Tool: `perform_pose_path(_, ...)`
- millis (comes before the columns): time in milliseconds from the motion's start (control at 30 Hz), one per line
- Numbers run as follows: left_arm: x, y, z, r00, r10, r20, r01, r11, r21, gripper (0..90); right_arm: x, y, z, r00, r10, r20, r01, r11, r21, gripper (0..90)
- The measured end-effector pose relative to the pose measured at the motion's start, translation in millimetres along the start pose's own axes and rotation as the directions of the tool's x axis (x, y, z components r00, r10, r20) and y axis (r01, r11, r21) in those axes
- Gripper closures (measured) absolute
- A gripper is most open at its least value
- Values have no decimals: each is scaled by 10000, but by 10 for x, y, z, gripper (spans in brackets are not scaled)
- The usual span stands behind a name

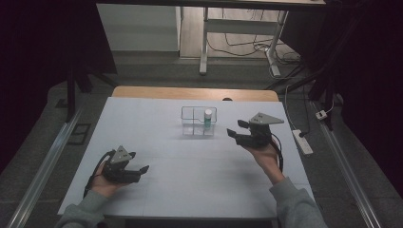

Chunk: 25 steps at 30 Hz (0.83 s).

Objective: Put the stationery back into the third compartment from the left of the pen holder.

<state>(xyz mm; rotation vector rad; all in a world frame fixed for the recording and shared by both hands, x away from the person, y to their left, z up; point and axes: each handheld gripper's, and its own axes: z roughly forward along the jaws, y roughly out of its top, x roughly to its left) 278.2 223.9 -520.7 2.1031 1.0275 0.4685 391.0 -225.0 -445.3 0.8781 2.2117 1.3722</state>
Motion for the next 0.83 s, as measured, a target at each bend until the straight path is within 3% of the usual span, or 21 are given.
perform_pose_path(200,11,3,-2,10000,-16,-39,16,10000,-29,245,42,-333,-260,9998,-204,38,202,9988,450,368)
perform_pose_path(333,18,9,6,10000,-68,-28,68,10000,-45,245,50,-535,-406,10000,-87,-25,88,9980,621,364)
perform_pose_path(600,34,25,-7,9998,-197,-33,196,9997,-173,246,18,-754,-559,9999,-8,173,-8,9958,915,360)
perform_pose_path(833,36,25,-14,9998,-210,-38,210,9996,-192,246,2,-808,-575,9999,-49,137,35,9946,1036,354)
